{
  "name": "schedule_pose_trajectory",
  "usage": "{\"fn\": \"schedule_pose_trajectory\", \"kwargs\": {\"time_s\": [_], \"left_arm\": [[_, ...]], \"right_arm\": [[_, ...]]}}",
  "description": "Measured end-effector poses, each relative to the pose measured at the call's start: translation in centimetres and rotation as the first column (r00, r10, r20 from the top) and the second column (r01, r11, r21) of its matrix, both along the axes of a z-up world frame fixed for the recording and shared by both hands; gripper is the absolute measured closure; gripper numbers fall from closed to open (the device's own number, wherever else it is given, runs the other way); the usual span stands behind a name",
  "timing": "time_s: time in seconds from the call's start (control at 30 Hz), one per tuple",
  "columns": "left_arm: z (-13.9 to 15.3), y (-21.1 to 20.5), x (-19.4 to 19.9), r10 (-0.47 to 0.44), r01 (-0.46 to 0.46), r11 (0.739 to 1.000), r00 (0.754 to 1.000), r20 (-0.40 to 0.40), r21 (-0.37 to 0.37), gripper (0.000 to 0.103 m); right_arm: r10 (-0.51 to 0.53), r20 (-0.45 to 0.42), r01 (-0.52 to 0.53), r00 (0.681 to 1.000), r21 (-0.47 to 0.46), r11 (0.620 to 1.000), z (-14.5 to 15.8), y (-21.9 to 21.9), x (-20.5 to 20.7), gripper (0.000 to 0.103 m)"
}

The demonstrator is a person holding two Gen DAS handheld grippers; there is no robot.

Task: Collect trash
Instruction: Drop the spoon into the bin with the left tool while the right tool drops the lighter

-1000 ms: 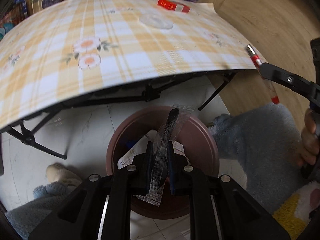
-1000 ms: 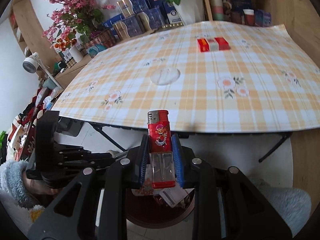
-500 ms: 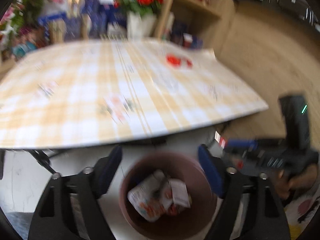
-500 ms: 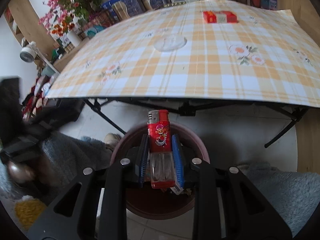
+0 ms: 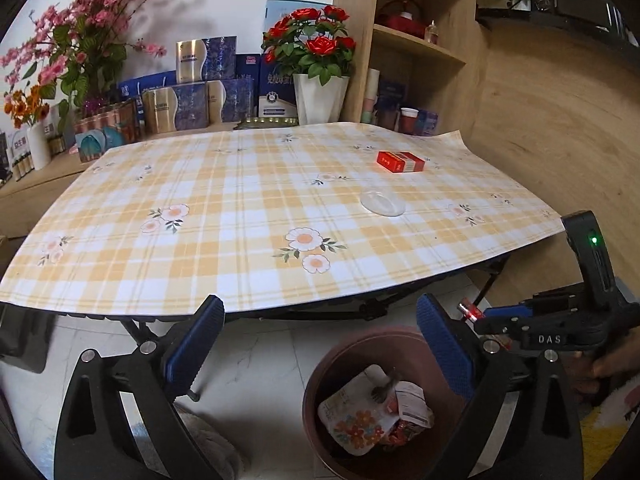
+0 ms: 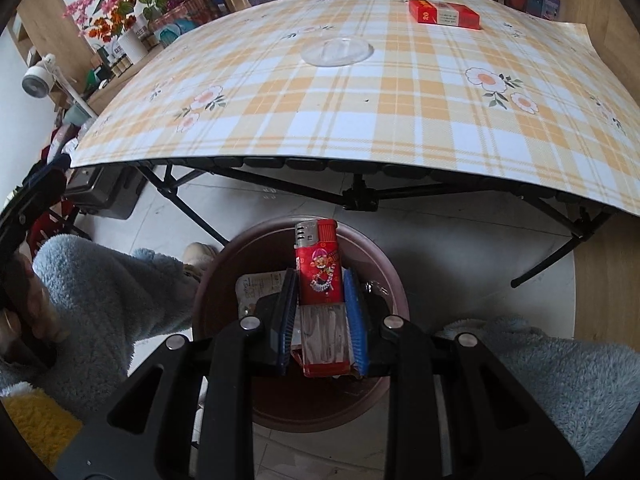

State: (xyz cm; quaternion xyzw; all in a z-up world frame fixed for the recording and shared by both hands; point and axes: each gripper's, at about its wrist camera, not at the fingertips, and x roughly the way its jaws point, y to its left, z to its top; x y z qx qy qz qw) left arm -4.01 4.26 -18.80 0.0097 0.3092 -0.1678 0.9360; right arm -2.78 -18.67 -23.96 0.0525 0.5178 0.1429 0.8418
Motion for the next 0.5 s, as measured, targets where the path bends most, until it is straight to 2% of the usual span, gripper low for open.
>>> {"fn": "schedule_pose_trajectory", "kwargs": {"time_s": [0.27, 0.33, 0.37, 0.5], "left_arm": [[-0.1, 0.1, -0.1, 0.006, -0.006, 1.0, 1.0, 0.0, -0.008, 0.009], [-0.2, 0.4, 0.0, 0.016, -0.016, 1.0, 1.0, -0.005, -0.017, 0.009], [-0.2, 0.5, 0.1, 0.025, -0.025, 0.999, 1.0, -0.008, -0.023, 0.009], [-0.2, 1.6, 0.4, 0.073, -0.074, 0.996, 0.997, -0.023, -0.057, 0.009]], "right_arm": [[0.039, -0.034, -0.04, 0.999, -0.024, 0.999, -0.7, 0.9, -0.1, 0.074], [0.046, -0.033, -0.046, 0.998, -0.021, 0.999, -0.7, 1.0, 0.0, 0.047], [0.046, -0.02, -0.046, 0.999, -0.018, 0.999, -0.4, 1.0, -0.1, 0.044], [0.013, 0.033, -0.013, 0.999, -0.012, 1.0, 0.7, 0.5, -0.2, 0.015]]}}
